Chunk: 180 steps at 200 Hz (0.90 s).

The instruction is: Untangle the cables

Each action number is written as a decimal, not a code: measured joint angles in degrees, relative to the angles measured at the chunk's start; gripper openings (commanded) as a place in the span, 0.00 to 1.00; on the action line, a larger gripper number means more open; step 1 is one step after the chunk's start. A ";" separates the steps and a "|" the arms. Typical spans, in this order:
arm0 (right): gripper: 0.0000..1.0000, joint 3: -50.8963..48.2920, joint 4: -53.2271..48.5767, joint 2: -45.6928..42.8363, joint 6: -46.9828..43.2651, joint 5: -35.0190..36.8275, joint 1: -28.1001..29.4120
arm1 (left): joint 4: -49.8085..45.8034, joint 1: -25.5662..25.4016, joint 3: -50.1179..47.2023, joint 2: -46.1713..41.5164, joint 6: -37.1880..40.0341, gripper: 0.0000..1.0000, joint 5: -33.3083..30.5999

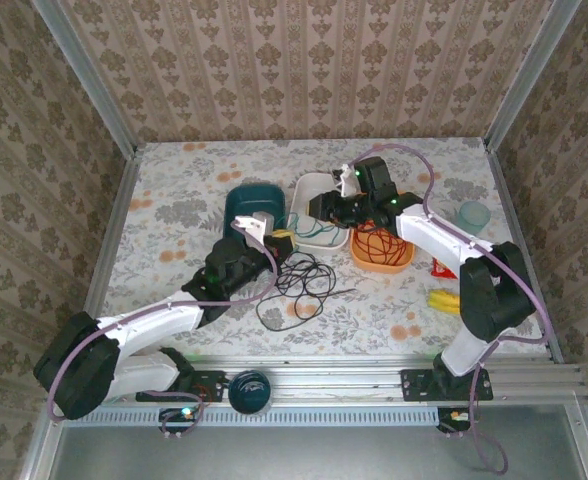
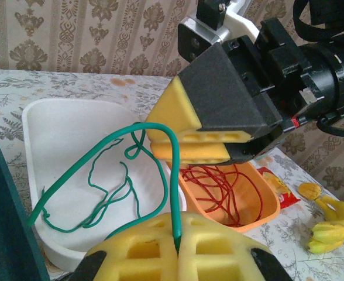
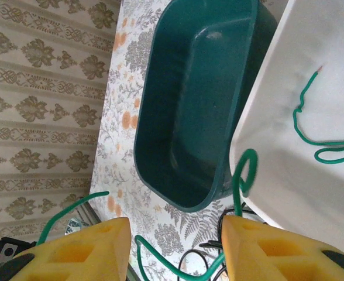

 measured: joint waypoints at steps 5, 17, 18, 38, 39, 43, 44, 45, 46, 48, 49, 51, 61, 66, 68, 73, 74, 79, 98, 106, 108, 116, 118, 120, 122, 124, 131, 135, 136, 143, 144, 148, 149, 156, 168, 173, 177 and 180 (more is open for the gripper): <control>0.47 -0.22 0.07 -0.11 -0.09 0.31 0.00 | 0.00 -0.09 0.00 0.00 0.11 0.00 -0.15; 0.48 -1.16 0.07 -0.66 -0.17 1.73 -0.09 | -0.07 -0.17 0.28 0.31 0.35 0.00 -0.59; 0.48 -1.33 0.07 -0.76 -0.17 1.86 -0.09 | -0.09 -0.17 0.33 0.33 0.37 0.00 -0.63; 0.50 -4.68 0.02 -3.19 -0.13 4.92 -0.66 | -0.79 0.04 3.06 3.06 0.76 0.00 -1.03; 0.50 -4.81 0.02 -3.30 -0.13 5.01 -0.70 | -0.79 0.09 3.39 3.28 0.76 0.00 -1.01; 0.50 -5.66 0.02 -4.09 -0.04 5.70 -1.03 | -1.11 0.31 4.48 4.35 0.76 0.00 -0.98; 0.50 -5.81 0.04 -4.20 -0.04 5.84 -1.07 | -1.25 0.33 4.66 4.50 0.76 0.00 -0.98; 0.50 -5.95 0.04 -4.33 -0.07 5.95 -1.11 | -1.38 0.39 5.03 4.79 0.76 0.00 -0.98; 0.50 -6.19 0.02 -4.55 -0.04 6.12 -1.20 | -1.38 0.44 5.22 4.94 0.79 0.00 -0.98; 0.50 -6.58 -0.02 -4.96 0.09 6.51 -1.44 | -1.60 0.63 5.95 5.66 0.76 0.00 -0.96; 0.50 -6.71 -0.02 -5.11 0.13 6.64 -1.51 | -1.68 0.74 6.38 6.08 0.76 0.00 -0.94; 0.50 -7.10 0.02 -5.46 0.11 7.04 -1.68 | -1.86 0.87 6.84 6.45 0.76 0.00 -0.94; 0.51 -8.90 0.04 -7.45 0.57 8.68 -2.93 | -2.69 1.84 10.62 9.79 0.79 0.00 -0.96; 0.51 -9.73 0.13 -8.41 0.96 9.38 -3.61 | -3.13 2.25 12.35 11.37 0.79 0.00 -0.96; 0.51 -10.05 0.11 -8.90 0.98 9.75 -3.93 | -3.32 2.47 13.25 12.17 0.76 0.00 -0.98; 0.51 -10.86 0.15 -9.99 1.36 10.51 -4.79 | -3.87 2.95 15.21 13.99 0.76 0.00 -0.98; 0.51 -10.97 0.15 -10.14 1.38 10.64 -4.90 | -3.93 2.99 15.50 14.29 0.76 0.00 -0.98; 0.51 -11.69 0.24 -11.19 1.68 11.30 -5.84 | -4.68 3.43 17.46 16.20 0.76 0.00 -0.98; 0.51 -13.60 0.15 -14.71 2.40 13.22 -8.98 | -5.95 4.76 23.87 23.56 0.63 0.00 -1.03; 0.51 -14.05 0.02 -15.93 2.45 13.73 -10.10 | -6.56 5.18 26.21 26.56 0.50 0.00 -1.07; 0.51 -14.10 -0.02 -16.17 2.43 13.81 -10.27 | -6.62 5.20 26.77 27.36 0.50 0.04 -1.09; 0.51 -14.19 -0.42 -17.22 2.34 14.01 -10.93 | -7.08 5.49 28.81 30.29 0.52 0.25 -0.94; 0.51 -14.19 -0.46 -17.46 2.32 14.01 -11.04 | -7.34 5.55 29.33 31.06 0.37 0.31 -0.94; 0.51 -14.19 -0.50 -17.57 2.23 14.01 -11.08 | -7.50 5.60 29.88 31.74 0.33 0.36 -0.90; 0.51 -14.19 -0.59 -17.79 2.14 14.01 -11.10 | -7.63 5.60 30.25 32.30 0.26 0.42 -0.79; 0.51 -14.19 -0.70 -18.03 1.95 14.01 -11.13 | -7.85 5.64 30.77 33.09 0.46 0.48 -0.72; 0.51 -14.19 -1.27 -18.60 1.33 13.94 -11.10 | -8.41 5.73 32.30 35.23 0.22 0.68 -0.28; 0.51 -14.19 -1.60 -18.84 1.16 13.94 -11.04 | -8.63 5.73 32.89 36.09 0.22 0.74 -0.13; 0.51 -14.19 -1.70 -18.91 1.05 13.92 -11.04 | -8.68 5.73 33.00 36.24 0.20 0.75 -0.09; 0.51 -14.19 -2.38 -19.26 0.42 13.84 -10.95 | -9.33 5.73 33.81 37.48 0.13 0.87 0.15; 0.51 -14.19 -2.54 -19.32 0.22 13.77 -10.95 | -9.40 5.73 33.88 37.55 0.13 0.91 0.15; 0.51 -14.19 -2.86 -19.41 -0.04 13.68 -10.95 | -9.75 5.68 34.05 37.83 0.13 0.99 0.28; 0.51 -14.19 -2.99 -19.45 -0.22 13.66 -10.95 | -9.81 5.68 34.05 37.86 0.13 1.00 0.31; 0.51 -14.19 -3.63 -19.61 -0.74 13.53 -10.82 | -10.60 5.64 34.03 37.81 0.15 1.00 0.31; 0.51 -14.60 -4.26 -19.98 -1.70 13.51 -10.69 | -11.52 5.31 33.90 37.05 0.37 1.00 0.11; 0.51 -14.99 -4.48 -20.26 -1.99 13.51 -10.69 | -11.76 5.03 33.59 36.46 0.66 1.00 -0.11; 0.51 -15.32 -4.66 -20.50 -2.14 13.51 -10.69 | -12.20 4.83 33.20 35.65 0.87 1.00 -0.37; 0.51 -15.58 -4.81 -20.68 -2.21 13.51 -10.69 | -12.59 4.63 32.92 35.01 1.14 1.00 -0.61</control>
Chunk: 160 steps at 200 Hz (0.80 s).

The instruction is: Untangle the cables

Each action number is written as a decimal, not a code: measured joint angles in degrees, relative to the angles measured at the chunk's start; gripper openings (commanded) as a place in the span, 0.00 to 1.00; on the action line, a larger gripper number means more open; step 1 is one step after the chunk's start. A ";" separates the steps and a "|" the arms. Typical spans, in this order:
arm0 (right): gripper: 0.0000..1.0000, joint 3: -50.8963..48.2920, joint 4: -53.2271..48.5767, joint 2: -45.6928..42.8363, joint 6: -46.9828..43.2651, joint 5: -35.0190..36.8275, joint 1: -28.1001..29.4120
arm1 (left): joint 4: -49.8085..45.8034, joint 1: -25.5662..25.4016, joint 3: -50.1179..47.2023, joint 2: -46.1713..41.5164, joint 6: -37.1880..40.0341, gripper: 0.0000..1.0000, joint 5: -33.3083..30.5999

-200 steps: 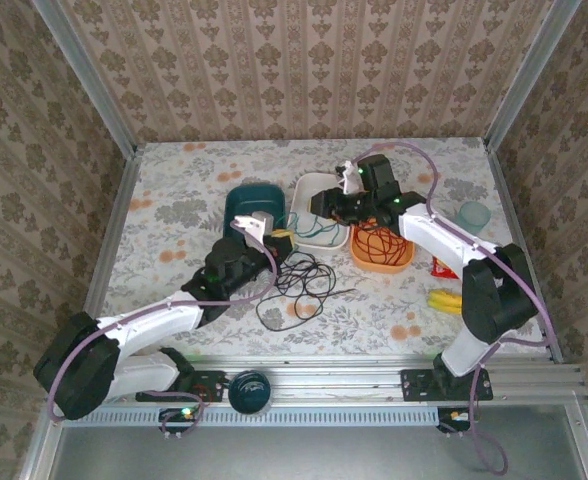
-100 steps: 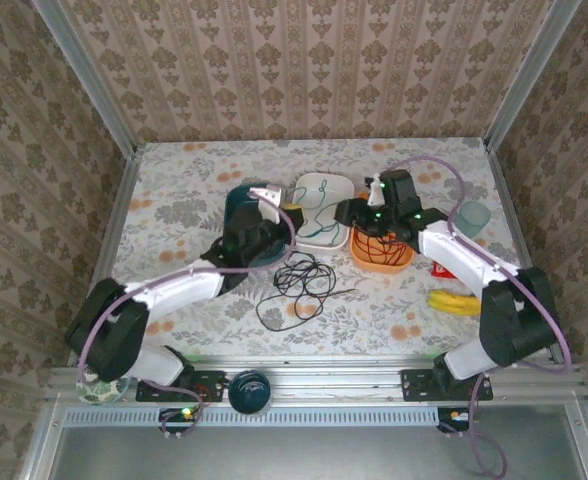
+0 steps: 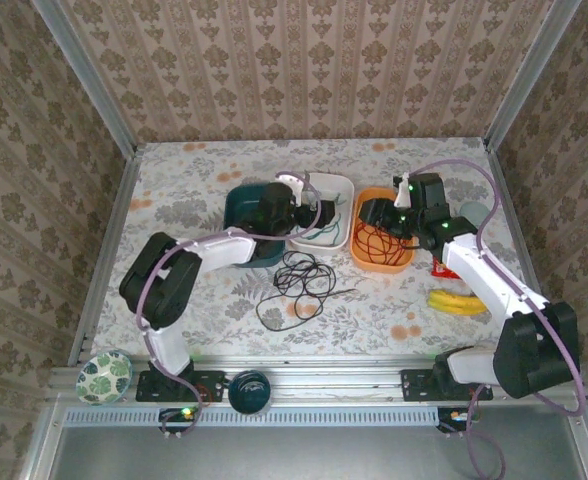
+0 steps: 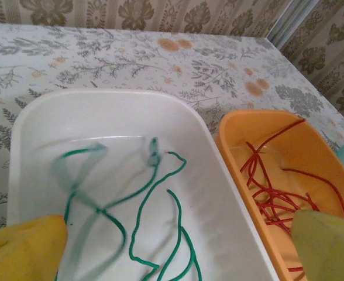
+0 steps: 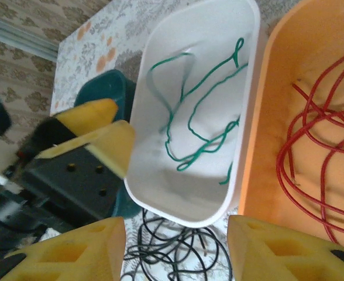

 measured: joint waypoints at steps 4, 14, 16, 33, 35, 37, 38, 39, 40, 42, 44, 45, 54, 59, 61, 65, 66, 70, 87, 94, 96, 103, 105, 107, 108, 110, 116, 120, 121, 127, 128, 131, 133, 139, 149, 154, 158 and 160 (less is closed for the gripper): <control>0.51 -0.42 -0.24 -0.24 -0.17 0.00 0.02 | -0.74 -0.31 -0.55 -1.11 0.26 1.00 -0.26; 0.50 -1.16 -0.79 -0.59 -0.55 0.02 0.07 | -2.49 -1.14 -1.92 -3.91 1.18 1.00 -1.22; 0.50 -1.31 -0.85 -0.63 -0.63 0.02 0.07 | -2.84 -1.38 -2.29 -4.68 1.36 1.00 -1.42; 0.50 -2.05 -1.42 -0.61 -1.03 0.02 0.07 | -6.12 -3.89 -5.44 -10.51 2.97 1.00 -3.39; 0.50 -2.10 -1.49 -0.63 -1.03 0.02 0.07 | -6.54 -4.22 -5.86 -11.15 3.06 1.00 -3.63; 0.50 -2.10 -1.55 -0.61 -1.03 0.02 0.07 | -6.82 -4.50 -6.14 -11.63 3.15 1.00 -3.69; 0.50 -2.12 -1.57 -0.61 -1.03 0.02 0.07 | -7.04 -4.79 -6.40 -12.04 3.26 1.00 -3.82; 0.50 -2.12 -1.64 -0.61 -1.03 0.02 0.07 | -7.17 -4.90 -6.54 -12.24 3.34 1.00 -3.93; 0.50 -2.12 -1.66 -0.61 -1.03 0.02 0.07 | -7.43 -5.11 -6.82 -12.63 3.41 1.00 -4.11; 0.50 -2.12 -1.70 -0.61 -1.03 0.02 0.07 | -7.76 -5.35 -7.08 -13.07 3.50 1.00 -4.15; 0.50 -2.12 -1.73 -0.59 -1.03 0.04 0.07 | -8.28 -5.73 -7.52 -13.75 3.58 1.00 -4.35; 0.50 -2.12 -1.73 -0.59 -1.03 0.04 0.07 | -8.57 -6.01 -7.80 -14.12 3.74 1.00 -4.46; 0.50 -2.12 -1.79 -0.59 -1.03 0.04 0.07 | -10.58 -7.56 -9.57 -16.17 4.17 0.99 -4.98; 0.50 -2.12 -1.81 -0.55 -1.03 0.07 0.07 | -11.82 -8.33 -10.40 -17.14 4.33 0.98 -5.14; 0.50 -2.12 -1.84 -0.55 -1.03 0.07 0.07 | -12.39 -8.70 -10.82 -17.51 4.44 0.98 -5.25; 0.50 -2.12 -1.84 -0.46 -1.03 0.07 0.07 | -13.57 -9.33 -11.67 -18.25 4.57 0.96 -5.35; 0.50 -2.12 -1.84 -0.44 -1.03 0.07 0.07 | -13.75 -9.44 -11.82 -18.34 4.61 0.96 -5.35; 0.50 -2.12 -1.84 -0.37 -1.03 0.07 0.07 | -14.88 -9.90 -12.50 -18.84 4.63 0.94 -5.46; 0.50 -2.12 -1.88 0.35 -1.03 0.09 0.07 | -19.89 -11.52 -15.65 -20.48 4.90 0.86 -6.27; 0.50 -2.12 -1.92 0.70 -1.03 0.11 0.07 | -21.73 -11.85 -16.85 -20.90 4.85 0.84 -6.47; 0.49 -2.12 -1.92 0.79 -1.03 0.11 0.07 | -22.12 -11.96 -17.11 -20.98 4.79 0.83 -6.56; 0.49 -2.12 -1.92 1.16 -1.05 0.20 0.07 | -23.80 -12.07 -18.34 -21.31 4.59 0.80 -6.84; 0.49 -2.12 -1.92 1.25 -1.03 0.22 0.07 | -24.24 -12.11 -18.67 -21.35 4.50 0.79 -6.84; 0.49 -2.12 -1.95 1.36 -1.05 0.22 0.07 | -24.59 -12.13 -18.88 -21.44 4.61 0.78 -6.86; 0.49 -2.12 -1.97 1.38 -1.05 0.22 0.07 | -24.74 -12.15 -19.02 -21.46 4.63 0.77 -6.86; 0.49 -2.12 -2.01 1.46 -1.05 0.22 0.07 | -25.18 -12.22 -19.32 -21.53 4.55 0.77 -6.93; 0.49 -2.12 -2.16 1.62 -1.05 0.24 0.07 | -26.10 -12.31 -20.13 -21.62 4.59 0.74 -7.04; 0.50 -2.12 -2.36 1.73 -1.05 0.24 0.07 | -26.64 -12.31 -20.68 -21.62 4.48 0.72 -7.04; 0.49 -2.12 -2.38 1.73 -1.05 0.24 0.07 | -26.71 -12.31 -20.74 -21.62 4.57 0.71 -7.04; 0.49 -2.12 -2.60 1.84 -1.05 0.24 0.07 | -27.43 -12.31 -21.31 -21.62 4.50 0.68 -7.04; 0.49 -2.12 -2.60 1.86 -1.05 0.24 0.07 | -27.50 -12.31 -21.38 -21.62 4.61 0.68 -7.04; 0.49 -2.12 -2.69 1.90 -1.05 0.24 0.07 | -27.82 -12.31 -21.62 -21.57 4.37 0.66 -7.06; 0.49 -2.12 -2.73 1.92 -1.05 0.24 0.07 | -28.04 -12.31 -21.75 -21.57 4.50 0.65 -7.04; 0.49 -2.12 -2.80 1.97 -1.05 0.26 0.07 | -28.59 -12.33 -21.92 -21.38 4.55 0.62 -7.04; 0.49 -2.12 -2.78 1.99 -1.05 0.26 0.07 | -28.79 -12.33 -21.92 -20.72 4.85 0.56 -7.08; 0.49 -2.12 -2.80 1.99 -1.05 0.26 0.07 | -28.72 -12.33 -21.90 -20.26 4.96 0.54 -7.06; 0.49 -2.10 -2.80 1.99 -1.05 0.28 0.07 | -28.65 -12.31 -21.90 -19.85 4.96 0.54 -7.08; 0.49 -2.10 -2.80 1.99 -1.05 0.28 0.07 | -28.68 -12.33 -21.88 -19.58 5.07 0.53 -7.06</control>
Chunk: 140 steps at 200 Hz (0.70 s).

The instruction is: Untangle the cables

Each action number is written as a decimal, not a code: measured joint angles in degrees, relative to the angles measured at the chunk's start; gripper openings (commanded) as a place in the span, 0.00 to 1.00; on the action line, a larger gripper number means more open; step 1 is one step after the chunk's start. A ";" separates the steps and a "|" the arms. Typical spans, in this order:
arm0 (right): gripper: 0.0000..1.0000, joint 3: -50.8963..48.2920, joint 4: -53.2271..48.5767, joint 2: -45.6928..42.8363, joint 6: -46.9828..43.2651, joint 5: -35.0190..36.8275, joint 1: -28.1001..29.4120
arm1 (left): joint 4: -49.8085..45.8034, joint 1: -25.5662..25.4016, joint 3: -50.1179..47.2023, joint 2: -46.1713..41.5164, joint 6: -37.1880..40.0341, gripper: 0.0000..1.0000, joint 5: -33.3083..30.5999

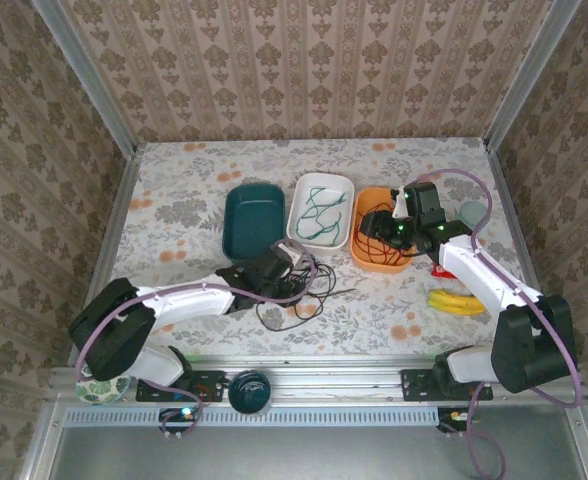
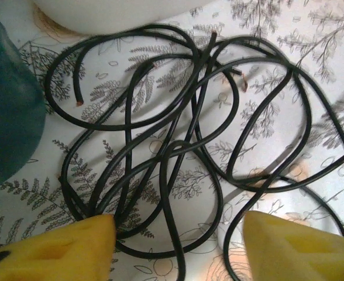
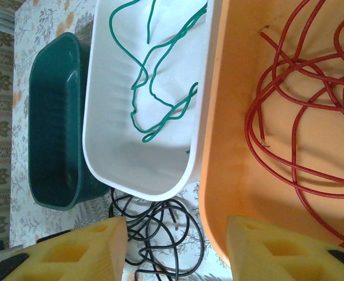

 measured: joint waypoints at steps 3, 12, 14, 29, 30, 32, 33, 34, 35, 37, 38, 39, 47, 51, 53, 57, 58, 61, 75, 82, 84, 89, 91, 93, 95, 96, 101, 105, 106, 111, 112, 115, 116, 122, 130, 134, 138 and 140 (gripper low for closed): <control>0.49 0.00 0.00 0.00 -0.02 0.00 0.00 | 0.00 0.00 0.04 0.33 0.17 0.52 -0.04; 0.49 0.00 -0.07 0.00 -0.02 0.02 0.00 | 0.00 0.00 0.17 1.60 0.33 0.49 -0.17; 0.49 0.02 -0.11 0.00 -0.02 0.04 0.00 | -0.04 0.00 0.22 1.88 0.44 0.48 -0.20; 0.49 0.04 -0.37 0.00 -0.11 0.20 0.00 | -0.04 -0.02 0.39 3.80 0.83 0.43 -0.57; 0.49 0.04 -0.42 0.00 -0.13 0.22 0.00 | -0.02 -0.02 0.39 3.98 0.79 0.43 -0.59; 0.49 0.04 -0.46 0.00 -0.15 0.22 0.00 | 0.00 -0.02 0.42 4.17 0.79 0.43 -0.61; 0.49 0.04 -0.48 0.00 -0.15 0.22 0.00 | -0.02 -0.02 0.42 4.24 0.83 0.43 -0.61; 0.49 0.04 -0.50 0.00 -0.15 0.22 0.00 | -0.02 -0.02 0.42 4.35 0.87 0.43 -0.63; 0.49 0.04 -0.57 0.00 -0.17 0.22 0.00 | 0.00 -0.02 0.44 4.42 0.90 0.43 -0.63; 0.49 0.04 -0.59 0.00 -0.15 0.22 0.00 | 0.04 -0.02 0.44 4.59 0.87 0.43 -0.66; 0.49 0.04 -0.61 0.00 -0.17 0.24 0.00 | 0.07 -0.02 0.44 4.66 0.87 0.43 -0.66; 0.49 0.04 -0.66 0.00 -0.17 0.22 0.00 | 0.07 -0.02 0.44 4.79 0.90 0.43 -0.66; 0.49 0.04 -0.96 0.00 -0.17 0.24 0.00 | 0.09 -0.02 0.55 5.35 1.01 0.42 -0.79; 0.49 0.04 -1.09 0.00 -0.17 0.24 0.00 | 0.13 -0.02 0.66 5.55 1.01 0.41 -0.94; 0.49 0.04 -1.16 0.00 -0.17 0.24 0.00 | 0.13 -0.02 0.76 5.64 1.03 0.39 -1.07; 0.49 0.07 -1.25 0.00 -0.17 0.24 0.00 | 0.15 -0.02 0.90 5.73 1.03 0.36 -1.22; 0.49 0.07 -1.25 0.00 -0.17 0.24 0.00 | 0.20 -0.02 0.94 5.75 0.98 0.35 -1.27; 0.49 0.07 -1.29 0.00 -0.17 0.24 0.00 | 0.31 -0.02 1.03 5.86 1.16 0.32 -1.33; 0.49 0.09 -1.38 0.00 -0.17 0.24 0.00 | 0.66 -0.02 1.60 6.60 1.62 0.17 -1.90; 0.49 0.09 -1.40 0.00 -0.17 0.22 0.00 | 0.76 -0.02 1.75 6.82 1.99 0.07 -2.03; 0.49 0.09 -1.42 0.00 -0.17 0.24 0.00 | 0.83 -0.02 1.77 6.82 1.75 0.05 -2.10; 0.49 0.09 -1.42 0.00 -0.17 0.24 0.00 | 0.85 -0.02 1.81 6.84 2.21 0.00 -2.08; 0.49 0.09 -1.44 0.00 -0.17 0.26 0.00 | 0.94 -0.04 1.81 6.82 1.84 0.00 -2.10; 0.49 0.09 -1.44 0.00 -0.17 0.28 0.00 | 0.92 -0.04 1.84 6.78 2.03 0.00 -2.08; 0.49 0.09 -1.44 0.00 -0.17 0.39 0.00 | 0.92 -0.04 1.84 6.75 2.49 0.00 -2.03; 0.49 0.09 -1.44 -0.02 -0.17 0.44 0.00 | 0.94 -0.09 1.84 6.75 2.47 0.00 -2.08; 0.49 0.09 -1.44 -0.02 -0.17 0.66 0.00 | 0.90 -0.17 1.86 6.54 2.73 0.00 -1.92; 0.49 0.09 -1.44 -0.07 -0.13 0.94 -0.02 | 0.87 -0.22 1.88 6.34 2.69 0.00 -1.70; 0.49 0.09 -1.46 -0.07 -0.15 1.01 -0.02 | 0.85 -0.24 1.88 6.23 2.75 0.00 -1.66; 0.49 0.09 -1.46 -0.11 -0.13 1.27 -0.02 | 0.83 -0.37 1.88 5.88 2.80 0.00 -1.53; 0.49 0.09 -1.46 -0.13 -0.13 1.31 -0.02 | 0.79 -0.42 1.88 5.66 2.84 0.00 -1.40; 0.49 0.09 -1.46 -0.17 -0.11 1.51 -0.13 | 0.72 -0.48 1.88 5.35 2.97 0.00 -1.20; 0.49 0.09 -1.49 -0.20 -0.11 1.55 -0.15 | 0.68 -0.48 1.88 5.27 2.99 0.00 -1.16; 0.49 0.09 -1.49 -0.31 0.04 1.90 -0.42 | 0.37 -0.74 1.90 4.13 3.21 0.00 -0.66; 0.49 0.09 -1.51 -0.50 0.11 2.38 -0.72 | -0.13 -1.01 1.95 2.10 3.58 0.00 0.00; 0.49 0.09 -1.51 -0.63 0.20 2.62 -0.94 | -0.46 -1.16 1.99 0.66 3.80 0.00 0.55; 0.49 0.09 -1.51 -0.79 0.26 2.84 -1.22 | -0.76 -1.18 2.05 -0.87 4.00 0.00 1.03; 0.49 0.09 -1.51 -0.85 0.31 2.95 -1.40 | -0.94 -1.22 2.12 -1.75 4.17 0.00 1.36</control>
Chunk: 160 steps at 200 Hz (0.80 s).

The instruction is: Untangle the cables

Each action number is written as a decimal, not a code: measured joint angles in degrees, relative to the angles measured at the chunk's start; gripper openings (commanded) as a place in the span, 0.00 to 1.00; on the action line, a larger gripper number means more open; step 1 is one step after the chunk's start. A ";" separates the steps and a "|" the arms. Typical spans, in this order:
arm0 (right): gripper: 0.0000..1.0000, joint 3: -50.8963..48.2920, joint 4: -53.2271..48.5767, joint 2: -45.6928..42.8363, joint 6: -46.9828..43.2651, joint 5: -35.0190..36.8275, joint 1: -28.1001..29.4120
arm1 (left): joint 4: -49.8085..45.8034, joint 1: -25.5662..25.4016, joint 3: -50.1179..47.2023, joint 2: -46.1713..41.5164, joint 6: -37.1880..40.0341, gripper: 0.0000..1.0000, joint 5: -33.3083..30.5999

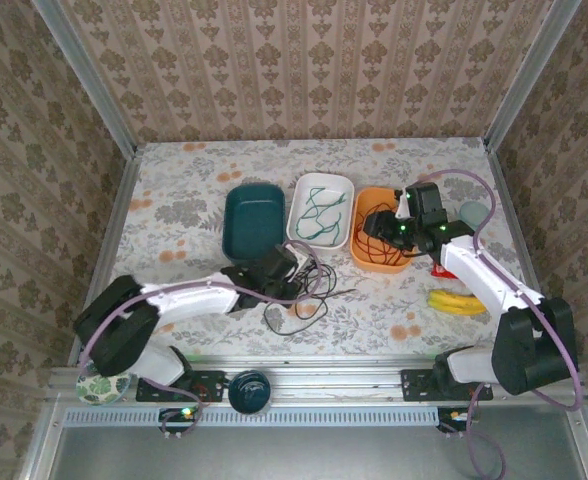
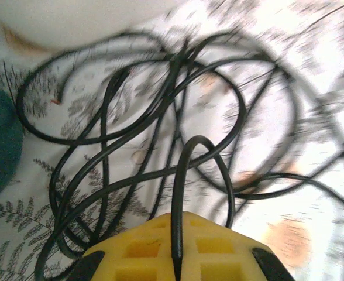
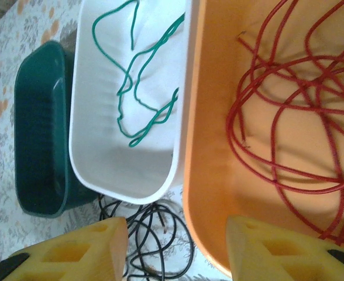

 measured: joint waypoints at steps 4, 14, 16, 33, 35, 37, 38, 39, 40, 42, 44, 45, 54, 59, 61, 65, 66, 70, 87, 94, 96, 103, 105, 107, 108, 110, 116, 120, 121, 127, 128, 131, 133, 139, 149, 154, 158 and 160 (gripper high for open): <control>0.49 0.00 0.00 -0.15 0.13 0.15 -0.28 | -0.31 -0.02 0.17 -1.38 0.17 0.00 0.48; 0.49 0.00 0.02 -0.48 0.55 0.63 -1.11 | -1.31 -0.13 1.14 -5.90 1.20 0.00 1.90; 0.49 0.00 0.02 -0.52 0.70 0.74 -1.29 | -1.53 -0.20 1.46 -6.73 1.40 0.00 2.25; 0.49 0.00 0.04 -0.68 1.33 1.16 -2.25 | -3.10 -0.17 5.22 -13.62 3.43 0.00 4.17; 0.49 0.00 0.04 -0.70 1.36 1.20 -2.34 | -3.19 -0.13 5.77 -14.25 3.69 0.00 4.33; 0.49 0.00 0.04 -0.70 1.44 1.25 -2.40 | -3.28 -0.07 6.25 -14.75 3.89 0.00 4.55; 0.49 0.00 0.04 -0.70 1.51 1.31 -2.45 | -3.32 -0.02 6.67 -15.23 4.09 0.00 4.61; 0.49 0.00 0.04 -0.70 1.51 1.33 -2.47 | -3.37 0.02 6.91 -15.47 4.22 0.00 4.66; 0.49 0.00 0.04 -0.70 1.51 1.33 -2.51 | -3.43 0.07 7.15 -15.72 4.31 0.00 4.72; 0.49 0.00 0.04 -0.70 1.53 1.36 -2.58 | -3.58 0.11 7.74 -16.24 4.52 0.00 5.05; 0.49 0.00 0.04 -0.70 1.62 1.36 -2.62 | -3.69 0.17 8.41 -16.83 4.85 0.00 5.22; 0.49 0.00 0.04 -0.70 1.66 1.36 -2.64 | -3.74 0.20 8.61 -17.05 4.96 0.00 5.22; 0.49 0.00 0.09 -0.70 1.97 1.42 -2.71 | -3.87 0.70 11.17 -19.26 6.21 0.00 5.79; 0.49 0.00 0.09 -0.68 2.19 1.42 -2.69 | -3.96 1.03 12.41 -20.22 6.86 0.00 5.99; 0.49 0.00 0.09 -0.70 2.29 1.44 -2.69 | -3.98 1.20 12.94 -20.61 7.15 0.00 6.08; 0.49 0.00 0.09 -0.68 2.40 1.42 -2.69 | -3.98 1.51 13.90 -21.38 7.67 0.00 6.25; 0.49 0.00 0.09 -0.70 2.40 1.44 -2.69 | -4.00 1.57 14.05 -21.51 7.78 0.00 6.25; 0.49 0.00 0.09 -0.70 2.60 1.44 -2.69 | -4.02 1.90 14.93 -22.16 8.26 0.00 6.34; 0.49 0.00 0.11 -0.70 2.84 1.42 -2.69 | -4.13 3.34 17.68 -24.04 10.01 0.00 7.32; 0.48 0.00 0.13 -0.70 2.97 1.38 -2.69 | -4.13 3.98 18.51 -24.55 10.67 0.00 7.91; 0.48 0.00 0.15 -0.70 2.97 1.33 -2.69 | -4.11 4.11 18.73 -24.68 10.86 0.00 8.11; 0.48 0.00 0.26 -0.70 2.99 1.27 -2.69 | -4.04 4.63 19.37 -24.94 11.45 0.00 8.66; 0.48 0.00 0.31 -0.70 2.99 1.27 -2.69 | -4.02 4.72 19.45 -24.98 11.54 0.00 8.74; 0.48 0.00 0.33 -0.70 2.99 1.25 -2.69 | -3.93 4.79 19.63 -25.00 11.74 0.00 8.85; 0.48 0.00 0.35 -0.72 2.99 1.22 -2.69 | -3.91 4.87 19.71 -25.00 11.85 0.00 8.92; 0.48 0.00 0.37 -0.72 2.99 1.20 -2.69 | -3.91 5.01 19.87 -25.00 11.91 0.00 9.07; 0.48 0.00 0.42 -0.76 2.99 1.07 -2.69 | -3.80 5.14 20.28 -24.98 12.31 0.00 9.31; 0.48 0.00 0.44 -0.81 2.99 1.05 -2.69 | -3.58 5.29 20.50 -24.96 12.61 0.00 9.57; 0.48 0.00 0.46 -0.81 2.99 1.05 -2.69 | -3.58 5.31 20.55 -24.96 12.68 0.00 9.62; 0.48 0.00 0.52 -0.90 2.99 1.05 -2.69 | -3.34 5.42 20.85 -24.94 12.98 0.00 9.92; 0.48 0.00 0.52 -0.90 2.99 1.05 -2.69 | -3.34 5.44 20.90 -24.94 13.03 0.00 9.99; 0.48 0.00 0.55 -0.98 2.99 1.05 -2.69 | -3.21 5.53 21.03 -24.94 13.16 0.00 10.14; 0.48 -0.02 0.55 -1.01 2.99 1.05 -2.69 | -3.04 5.64 21.14 -24.94 13.18 0.00 10.32; 0.48 -0.02 0.55 -1.14 2.99 1.05 -2.69 | -2.51 5.86 21.33 -24.94 13.31 0.00 10.88; 0.48 -0.07 0.55 -1.38 2.99 1.05 -2.69 | -1.33 6.64 21.73 -24.94 13.31 0.00 12.57; 0.48 -0.07 0.59 -1.46 2.97 1.01 -2.69 | -0.87 7.08 22.01 -24.94 13.29 0.00 13.40; 0.48 -0.09 0.61 -1.53 2.99 0.87 -2.69 | -0.42 7.45 22.32 -24.87 13.29 0.00 14.23; 0.48 -0.09 0.68 -1.55 2.99 0.74 -2.69 | -0.20 7.63 22.49 -24.85 13.29 0.00 14.58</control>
